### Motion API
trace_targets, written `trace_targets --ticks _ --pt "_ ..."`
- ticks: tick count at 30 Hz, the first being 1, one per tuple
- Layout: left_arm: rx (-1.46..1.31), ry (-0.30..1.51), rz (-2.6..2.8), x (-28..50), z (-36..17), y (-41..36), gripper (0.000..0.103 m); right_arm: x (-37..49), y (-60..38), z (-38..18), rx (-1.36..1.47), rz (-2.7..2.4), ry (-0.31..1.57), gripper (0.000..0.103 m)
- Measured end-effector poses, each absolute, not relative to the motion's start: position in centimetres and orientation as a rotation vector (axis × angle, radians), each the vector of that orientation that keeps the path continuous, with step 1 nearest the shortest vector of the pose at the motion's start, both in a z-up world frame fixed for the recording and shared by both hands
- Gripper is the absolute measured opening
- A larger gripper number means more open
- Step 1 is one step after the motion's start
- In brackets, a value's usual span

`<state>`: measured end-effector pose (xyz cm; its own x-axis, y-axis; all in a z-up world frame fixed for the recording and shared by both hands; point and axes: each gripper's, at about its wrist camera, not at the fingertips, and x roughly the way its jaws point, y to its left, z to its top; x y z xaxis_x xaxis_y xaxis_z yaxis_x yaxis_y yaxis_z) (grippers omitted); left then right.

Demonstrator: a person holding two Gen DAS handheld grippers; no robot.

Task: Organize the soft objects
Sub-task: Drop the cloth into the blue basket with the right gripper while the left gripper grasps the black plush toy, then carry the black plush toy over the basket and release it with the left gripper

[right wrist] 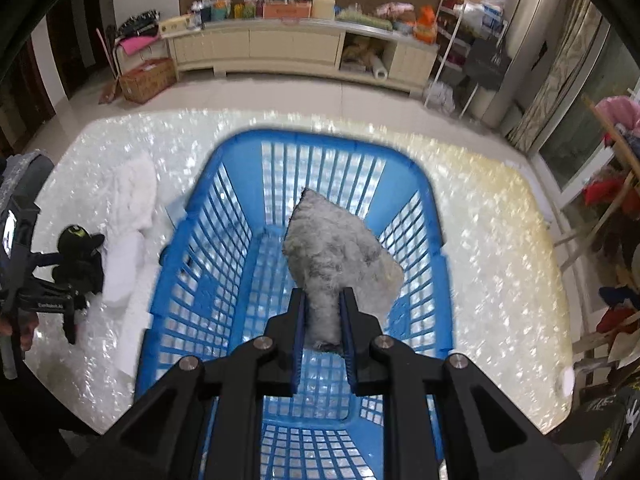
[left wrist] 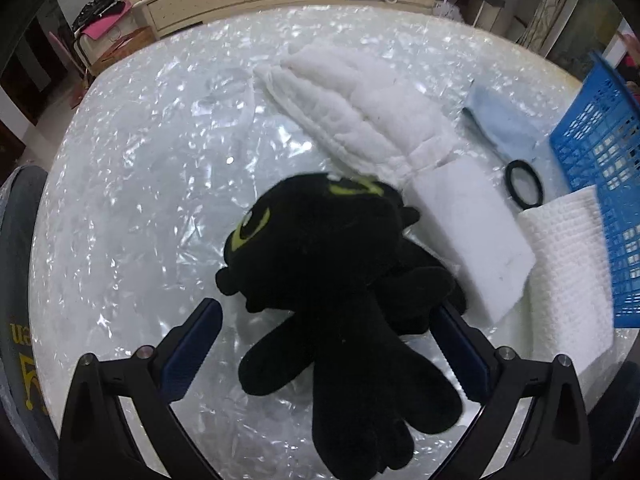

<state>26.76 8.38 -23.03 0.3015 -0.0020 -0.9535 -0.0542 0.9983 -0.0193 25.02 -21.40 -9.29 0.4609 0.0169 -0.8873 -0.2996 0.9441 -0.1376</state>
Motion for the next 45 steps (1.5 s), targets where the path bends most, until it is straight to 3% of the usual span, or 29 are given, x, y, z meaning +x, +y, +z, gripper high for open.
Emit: trace_targets --ticks 4,9,18,21,23,27,29,31,34,45 --pt "-0.037 1.262 0.022 26.7 -23.1 8.1 0.084 26.0 -21.7 -11.5 -0.277 0.195 1.175 0.016" --pt "-0.031 1.244 0.009 26.4 -22.7 7.9 0.062 25.4 -21.5 -12.5 -0.266 0.214 1.267 0.017" --pt "-0.061 1.245 0.012 25.1 -21.8 8.8 0.057 23.5 -21.1 -14.2 -0.275 0.241 1.379 0.023" --pt "-0.084 1.228 0.001 24.1 -20.5 9.1 0.057 23.0 -20.7 -14.1 -0.276 0.258 1.376 0.035" --pt "-0.089 1.213 0.0 23.7 -19.6 9.2 0.057 22.3 -20.4 -14.3 -0.279 0.263 1.36 0.056" --pt "-0.097 1.181 -0.02 21.9 -17.4 8.9 0.057 21.7 -20.9 -13.9 -0.263 0.233 1.348 0.067" --pt "-0.098 1.164 -0.028 21.1 -16.3 8.3 0.057 21.2 -21.4 -13.2 -0.248 0.231 1.333 0.078" --pt "-0.104 1.157 -0.037 20.4 -15.5 7.7 0.057 21.1 -21.5 -12.3 -0.222 0.245 1.311 0.079" --pt "-0.112 1.144 -0.059 19.6 -13.9 6.8 0.057 20.4 -22.3 -11.1 -0.2 0.265 1.266 0.098" --pt "-0.049 1.059 -0.122 16.9 -7.3 1.8 0.057 18.6 -23.9 -6.8 -0.156 0.288 1.104 0.103"
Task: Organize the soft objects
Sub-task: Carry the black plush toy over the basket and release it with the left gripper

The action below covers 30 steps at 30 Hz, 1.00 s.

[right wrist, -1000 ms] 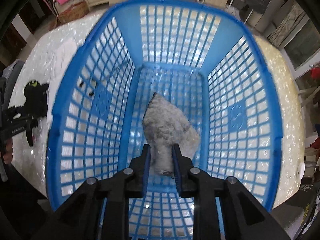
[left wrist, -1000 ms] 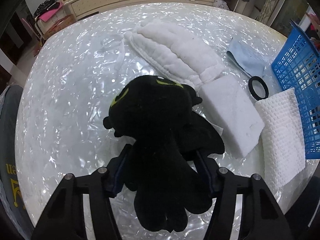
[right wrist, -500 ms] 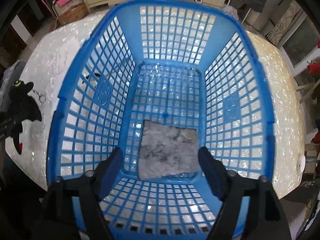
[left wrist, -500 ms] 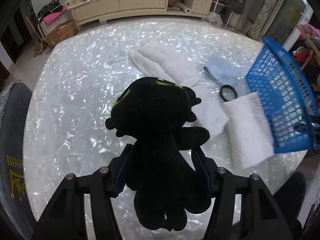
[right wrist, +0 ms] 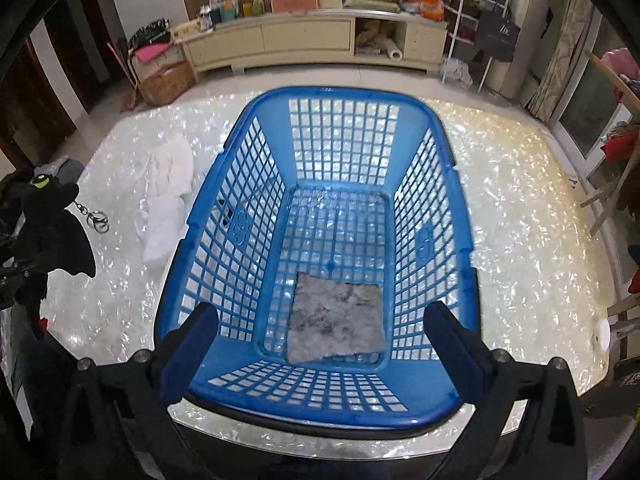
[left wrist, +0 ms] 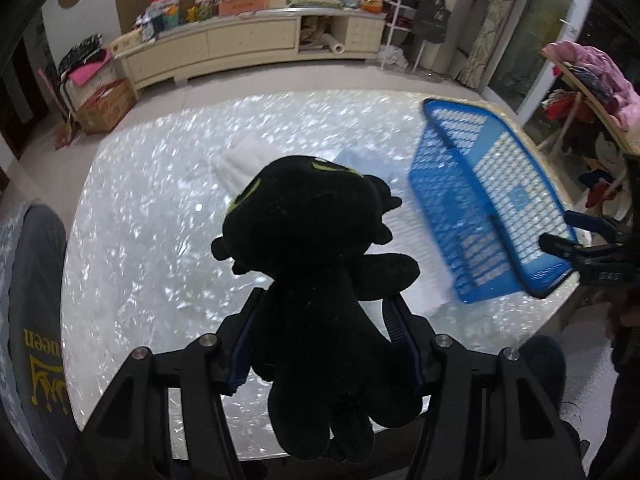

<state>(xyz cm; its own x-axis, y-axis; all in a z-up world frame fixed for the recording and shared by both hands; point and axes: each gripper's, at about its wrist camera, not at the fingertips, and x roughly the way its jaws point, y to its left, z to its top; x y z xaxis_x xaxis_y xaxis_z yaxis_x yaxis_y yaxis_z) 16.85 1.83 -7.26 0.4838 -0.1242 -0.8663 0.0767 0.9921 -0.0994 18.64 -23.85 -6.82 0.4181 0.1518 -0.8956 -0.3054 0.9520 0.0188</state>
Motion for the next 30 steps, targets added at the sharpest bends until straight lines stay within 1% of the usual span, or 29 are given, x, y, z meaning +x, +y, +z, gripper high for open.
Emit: trace_targets --ticks 4,12,21,30 --pt "-0.009 1.027 -0.14 16.9 -5.0 -0.9 0.057 18.1 -25.2 -6.5 -0.136 0.29 1.085 0.103" --pt "0.061 0.997 -0.175 17.7 -2.6 -6.4 0.057 17.2 -26.9 -6.4 -0.106 0.295 1.046 0.103" --pt "0.106 0.994 -0.232 20.2 -2.3 -11.3 0.057 17.6 -28.4 -6.5 -0.079 0.305 1.027 0.103" --pt "0.143 1.015 -0.305 23.4 -3.2 -15.3 0.057 18.6 -30.7 -7.1 -0.051 0.28 1.023 0.103"
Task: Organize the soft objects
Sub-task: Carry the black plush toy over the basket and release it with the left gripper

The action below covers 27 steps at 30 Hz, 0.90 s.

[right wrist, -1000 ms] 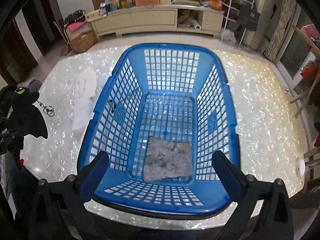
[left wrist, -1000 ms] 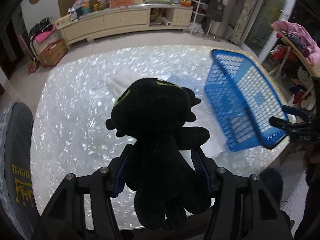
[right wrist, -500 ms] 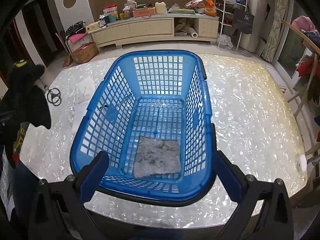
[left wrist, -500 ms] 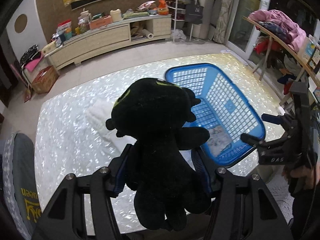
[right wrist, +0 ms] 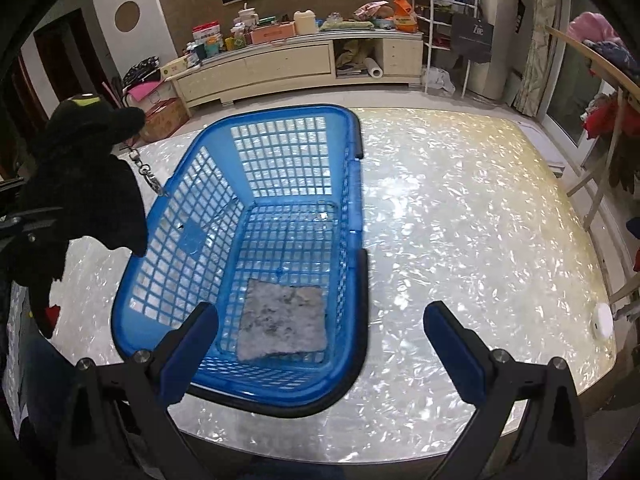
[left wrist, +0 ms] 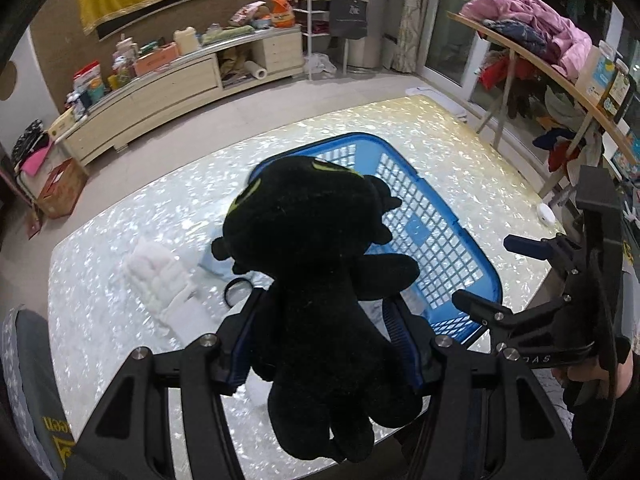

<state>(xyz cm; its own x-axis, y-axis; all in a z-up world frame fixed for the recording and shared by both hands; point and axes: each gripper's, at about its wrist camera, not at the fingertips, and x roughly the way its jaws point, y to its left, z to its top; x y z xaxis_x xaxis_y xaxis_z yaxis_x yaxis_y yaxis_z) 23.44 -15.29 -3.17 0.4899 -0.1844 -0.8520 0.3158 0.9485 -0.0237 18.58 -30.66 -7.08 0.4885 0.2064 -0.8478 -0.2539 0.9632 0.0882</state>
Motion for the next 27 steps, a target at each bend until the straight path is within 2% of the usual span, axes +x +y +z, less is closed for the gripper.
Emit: trace_targets --ticks 12,27 --pt "0.198 1.079 -0.373 27.4 -6.7 -19.9 0.057 19.3 -32.3 -7.9 -0.029 0.254 1.032 0.103" --pt "0.298 1.181 -0.384 30.6 -12.4 -22.2 0.057 19.8 -32.6 -8.8 0.018 0.241 1.046 0.103"
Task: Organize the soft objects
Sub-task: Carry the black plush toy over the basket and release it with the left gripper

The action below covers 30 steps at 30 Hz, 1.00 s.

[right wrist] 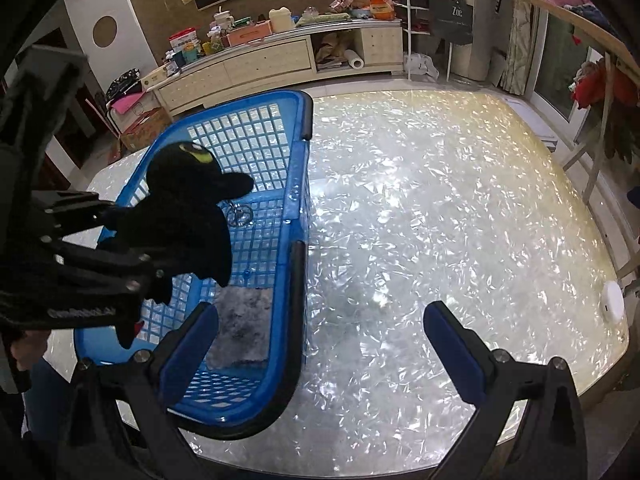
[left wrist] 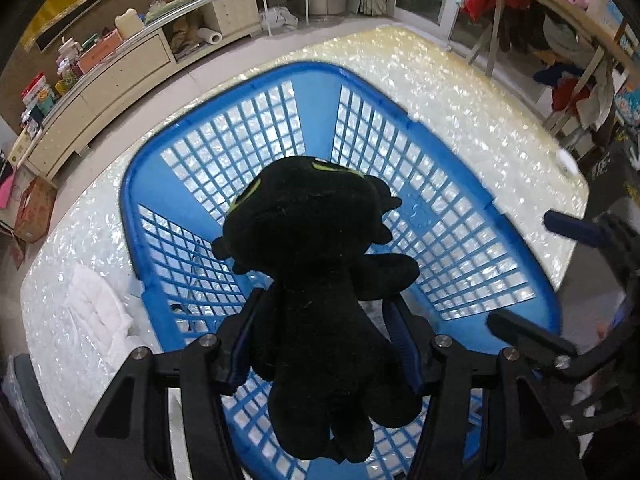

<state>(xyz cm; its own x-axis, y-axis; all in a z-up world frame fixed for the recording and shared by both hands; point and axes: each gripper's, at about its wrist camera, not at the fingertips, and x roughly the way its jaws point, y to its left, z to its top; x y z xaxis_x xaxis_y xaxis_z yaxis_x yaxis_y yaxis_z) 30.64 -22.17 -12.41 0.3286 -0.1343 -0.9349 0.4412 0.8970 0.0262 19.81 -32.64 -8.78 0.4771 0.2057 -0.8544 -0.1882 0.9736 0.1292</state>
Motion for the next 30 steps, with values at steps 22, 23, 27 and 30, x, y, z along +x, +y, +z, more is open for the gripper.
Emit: trace_targets --ticks 22,23,27,30 --pt "0.376 1.208 -0.4 31.4 -14.6 -24.7 0.057 19.9 -32.6 -9.2 0.051 0.229 1.064 0.103" --pt "0.383 1.207 -0.394 31.3 -14.7 -24.8 0.057 20.0 -32.7 -9.3 0.051 0.228 1.067 0.103" --pt "0.383 1.208 -0.387 31.2 -14.8 -25.0 0.058 19.9 -32.6 -9.6 0.047 0.233 1.073 0.103" --pt "0.395 1.202 -0.379 31.3 -14.9 -24.9 0.06 19.9 -32.7 -9.7 0.053 0.233 1.073 0.103"
